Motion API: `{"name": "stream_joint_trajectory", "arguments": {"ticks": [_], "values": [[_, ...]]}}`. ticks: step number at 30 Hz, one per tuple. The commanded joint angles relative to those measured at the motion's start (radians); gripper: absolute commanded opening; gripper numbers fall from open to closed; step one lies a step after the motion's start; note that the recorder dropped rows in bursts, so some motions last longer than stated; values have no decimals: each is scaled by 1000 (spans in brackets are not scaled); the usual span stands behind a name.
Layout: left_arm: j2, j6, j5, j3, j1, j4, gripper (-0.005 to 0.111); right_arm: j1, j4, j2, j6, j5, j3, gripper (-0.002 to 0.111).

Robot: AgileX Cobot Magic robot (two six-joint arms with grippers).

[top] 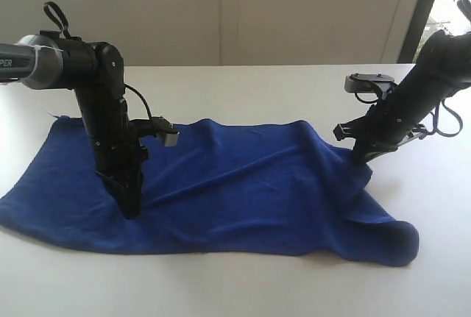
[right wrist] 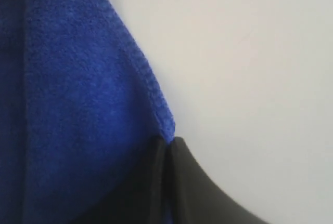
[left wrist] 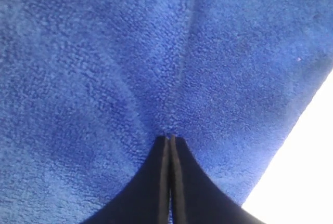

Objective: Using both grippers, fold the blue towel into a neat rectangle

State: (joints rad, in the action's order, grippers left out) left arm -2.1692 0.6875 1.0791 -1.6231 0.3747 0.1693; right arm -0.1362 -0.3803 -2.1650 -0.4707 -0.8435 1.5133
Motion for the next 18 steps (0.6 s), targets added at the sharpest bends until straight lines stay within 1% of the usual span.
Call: {"name": "stream_joint_trajectory", "arguments": {"ticks": [1, 3, 5, 7, 8, 10, 11, 12, 13, 14, 15, 18], "values": [[-1, -1, 9, 6, -2, -1, 0, 1, 78, 4, -2, 55, 24, 0], [-1, -1, 9, 6, -2, -1, 0, 1, 194, 4, 50, 78, 76, 0], [-1, -1, 13, 6, -2, 1, 0, 1, 281, 2, 57, 182, 118, 0], [-1, -1, 13, 6, -2, 5, 0, 1, 285, -16, 57, 269, 128, 0], [-1, -1, 13, 6, -2, 7, 0, 1, 285, -25, 57, 283, 128, 1], [-1, -1, 13, 6, -2, 9, 0, 1, 288, -50, 57, 297, 128, 16], [-1, -1, 13, 6, -2, 11, 0, 1, 299, -59, 57, 301, 128, 31], [-1, -1, 13, 6, -2, 11, 0, 1, 305, -61, 60, 309, 128, 41], [-1, -1, 13, 6, -2, 11, 0, 1, 310, -61, 67, 315, 128, 51], [-1, -1, 13, 6, -2, 11, 0, 1, 315, -61, 70, 322, 128, 57], [-1, -1, 13, 6, -2, 11, 0, 1, 323, -59, 83, 327, 131, 59], [-1, -1, 13, 6, -2, 11, 0, 1, 336, -43, 144, 346, 131, 58]]}}
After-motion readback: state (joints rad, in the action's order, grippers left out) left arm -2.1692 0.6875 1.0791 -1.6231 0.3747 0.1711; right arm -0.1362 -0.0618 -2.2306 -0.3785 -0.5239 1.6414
